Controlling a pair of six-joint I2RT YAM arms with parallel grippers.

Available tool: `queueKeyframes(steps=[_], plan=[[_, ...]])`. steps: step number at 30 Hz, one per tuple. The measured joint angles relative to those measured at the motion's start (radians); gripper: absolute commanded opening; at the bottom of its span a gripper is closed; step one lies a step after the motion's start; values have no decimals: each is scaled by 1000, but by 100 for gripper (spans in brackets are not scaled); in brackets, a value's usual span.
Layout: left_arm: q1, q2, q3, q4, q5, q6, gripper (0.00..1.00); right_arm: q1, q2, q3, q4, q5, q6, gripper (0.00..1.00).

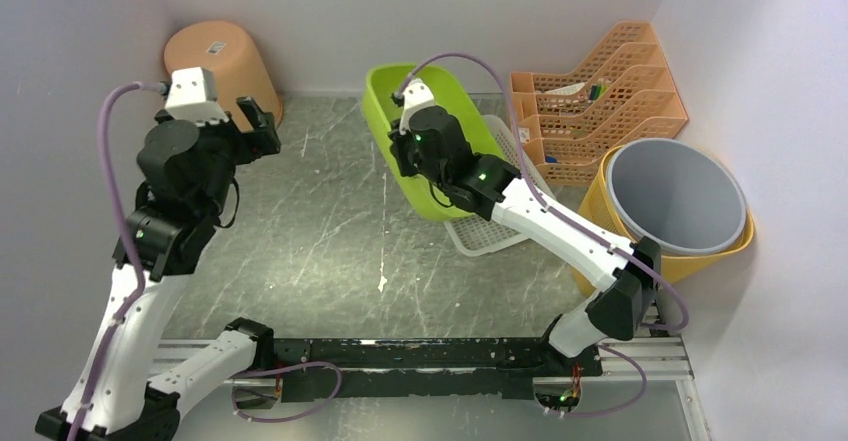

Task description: Turn the large container upside down

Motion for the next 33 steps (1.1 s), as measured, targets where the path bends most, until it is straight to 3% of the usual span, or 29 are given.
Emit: queueKeyframes(steps=[6,19,28,33], plan=[[0,-100,4,13,-27,14,100,73,68,163,11,-34,-8,0],[0,-184,97,25,-45,41,99,117,278,227,127,-376,51,0],[0,-194,145,11,-46,48,100,172,295,232,338,-620,166,0],[0,-188,150,5,-44,47,100,171,304,152,534,-689,280,0]])
